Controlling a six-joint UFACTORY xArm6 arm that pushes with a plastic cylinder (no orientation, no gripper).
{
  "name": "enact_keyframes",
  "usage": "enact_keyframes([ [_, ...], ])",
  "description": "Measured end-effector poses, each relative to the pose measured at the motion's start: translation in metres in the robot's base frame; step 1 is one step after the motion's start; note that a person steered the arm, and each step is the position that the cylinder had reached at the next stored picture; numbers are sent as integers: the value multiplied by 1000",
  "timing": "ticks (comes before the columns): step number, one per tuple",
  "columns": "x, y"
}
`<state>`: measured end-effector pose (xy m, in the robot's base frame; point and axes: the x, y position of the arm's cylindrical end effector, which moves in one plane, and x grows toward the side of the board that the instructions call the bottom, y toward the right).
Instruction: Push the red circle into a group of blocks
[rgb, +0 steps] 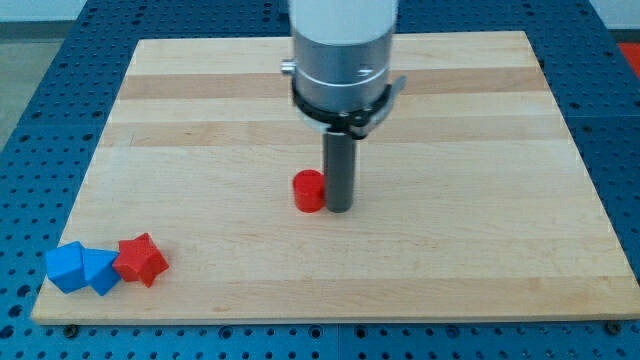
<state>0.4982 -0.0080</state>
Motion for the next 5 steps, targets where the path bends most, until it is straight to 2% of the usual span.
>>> enact_keyframes([
  [1, -7, -31],
  [3, -61, -71],
  [5, -62, -109],
])
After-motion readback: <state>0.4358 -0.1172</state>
